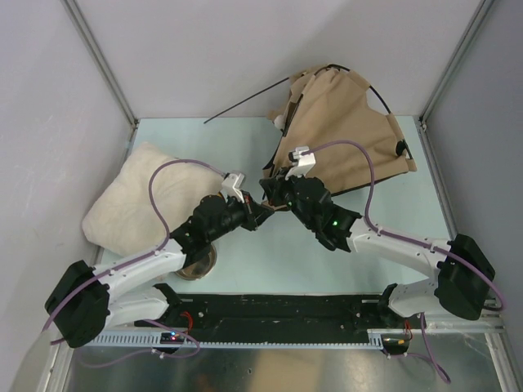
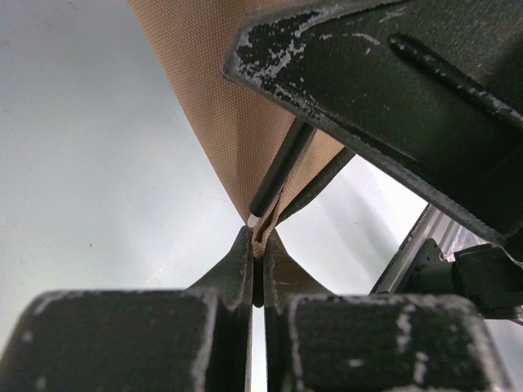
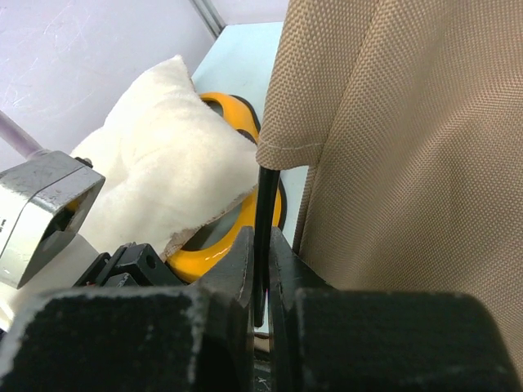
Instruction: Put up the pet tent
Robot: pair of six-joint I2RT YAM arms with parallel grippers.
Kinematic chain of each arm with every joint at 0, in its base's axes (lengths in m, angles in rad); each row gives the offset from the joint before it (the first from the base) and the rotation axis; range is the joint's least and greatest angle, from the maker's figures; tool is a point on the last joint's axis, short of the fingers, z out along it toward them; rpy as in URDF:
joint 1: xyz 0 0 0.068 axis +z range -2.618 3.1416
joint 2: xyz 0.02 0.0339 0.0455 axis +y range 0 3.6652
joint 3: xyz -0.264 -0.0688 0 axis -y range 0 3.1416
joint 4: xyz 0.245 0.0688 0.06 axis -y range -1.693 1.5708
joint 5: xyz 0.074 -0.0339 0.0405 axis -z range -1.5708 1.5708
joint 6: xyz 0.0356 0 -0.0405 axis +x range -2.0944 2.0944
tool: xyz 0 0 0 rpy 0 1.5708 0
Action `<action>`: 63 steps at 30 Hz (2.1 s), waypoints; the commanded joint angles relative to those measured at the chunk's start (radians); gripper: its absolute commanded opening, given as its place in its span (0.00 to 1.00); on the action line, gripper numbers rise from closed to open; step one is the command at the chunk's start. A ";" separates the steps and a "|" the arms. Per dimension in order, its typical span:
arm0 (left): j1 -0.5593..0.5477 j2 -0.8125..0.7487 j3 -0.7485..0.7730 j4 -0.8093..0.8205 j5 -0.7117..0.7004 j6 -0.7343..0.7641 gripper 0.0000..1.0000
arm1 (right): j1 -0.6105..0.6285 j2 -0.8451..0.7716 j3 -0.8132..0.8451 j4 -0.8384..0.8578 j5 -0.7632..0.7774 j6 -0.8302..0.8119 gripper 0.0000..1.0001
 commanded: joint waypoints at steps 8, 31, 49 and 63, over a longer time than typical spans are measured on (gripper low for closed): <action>-0.035 0.051 -0.089 -0.410 0.118 0.020 0.00 | -0.106 -0.097 0.135 0.216 0.276 -0.031 0.00; -0.035 0.032 -0.081 -0.414 0.108 0.026 0.00 | -0.101 -0.102 0.038 0.170 0.238 -0.052 0.00; -0.034 0.036 -0.061 -0.420 0.078 0.042 0.00 | -0.086 -0.121 -0.094 0.216 0.183 -0.077 0.00; -0.075 -0.007 -0.024 -0.461 -0.122 0.168 0.00 | -0.093 -0.145 -0.223 0.354 0.034 -0.067 0.00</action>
